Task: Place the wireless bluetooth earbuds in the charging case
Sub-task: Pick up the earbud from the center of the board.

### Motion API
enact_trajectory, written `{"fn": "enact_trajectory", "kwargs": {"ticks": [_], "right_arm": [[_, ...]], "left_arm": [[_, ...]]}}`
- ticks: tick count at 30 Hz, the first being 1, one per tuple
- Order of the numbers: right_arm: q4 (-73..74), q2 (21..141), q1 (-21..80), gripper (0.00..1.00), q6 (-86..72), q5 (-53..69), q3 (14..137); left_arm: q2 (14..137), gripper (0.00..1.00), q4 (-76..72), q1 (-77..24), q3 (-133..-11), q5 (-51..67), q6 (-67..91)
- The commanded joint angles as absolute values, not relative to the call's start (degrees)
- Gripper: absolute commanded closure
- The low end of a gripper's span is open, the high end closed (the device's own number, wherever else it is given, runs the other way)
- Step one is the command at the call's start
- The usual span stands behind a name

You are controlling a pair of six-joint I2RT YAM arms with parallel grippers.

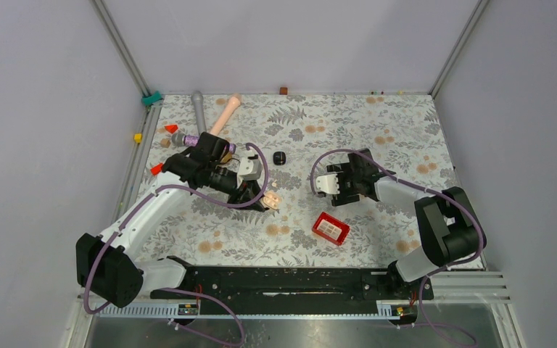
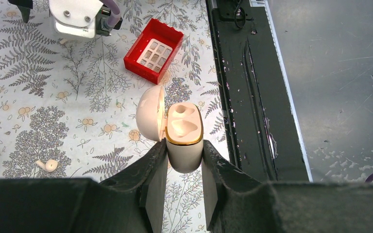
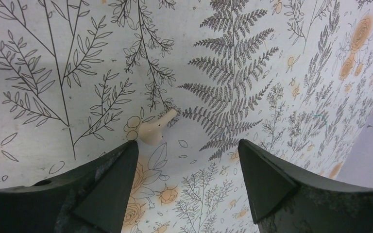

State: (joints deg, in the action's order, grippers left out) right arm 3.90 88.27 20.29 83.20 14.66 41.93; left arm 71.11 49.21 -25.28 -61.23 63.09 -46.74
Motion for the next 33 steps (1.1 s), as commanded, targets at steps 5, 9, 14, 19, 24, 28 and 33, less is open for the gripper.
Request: {"fn": "enact_trajectory", "kwargs": {"ticks": [5, 9, 14, 19, 24, 28, 33], "right_arm": [[8.05, 90.86, 20.04, 0.21, 85.23, 16.56, 42.65], [10.69, 90.32, 20.1, 0.22, 87.25, 18.07, 42.7], [13.66, 90.74, 20.13, 0.27, 87.99, 19.36, 44.11], [14.24, 91.08, 20.28, 0.27, 89.62, 20.87, 44.08], [12.54, 92.01, 20.72, 0.3, 88.5, 19.72, 44.58], [12.47, 92.47, 21.07, 0.34, 88.03, 19.33, 44.82], [13.16, 92.91, 21.65, 0.42, 87.97, 18.99, 45.29]], "left_arm": [[70.49, 1.0, 47.15, -24.79, -60.71, 65.36, -47.77], [70.61, 1.0, 47.15, -24.69, -60.68, 65.39, -47.8], [70.49, 1.0, 47.16, -24.62, -60.66, 65.41, -47.68], [70.46, 1.0, 47.15, -24.46, -60.61, 65.6, -47.79], [70.29, 1.0, 47.13, -24.37, -60.56, 65.74, -47.79], [70.22, 1.0, 47.19, -24.26, -60.47, 65.85, -47.86], [70.23, 1.0, 47.13, -24.13, -60.46, 65.97, -47.9]]}}
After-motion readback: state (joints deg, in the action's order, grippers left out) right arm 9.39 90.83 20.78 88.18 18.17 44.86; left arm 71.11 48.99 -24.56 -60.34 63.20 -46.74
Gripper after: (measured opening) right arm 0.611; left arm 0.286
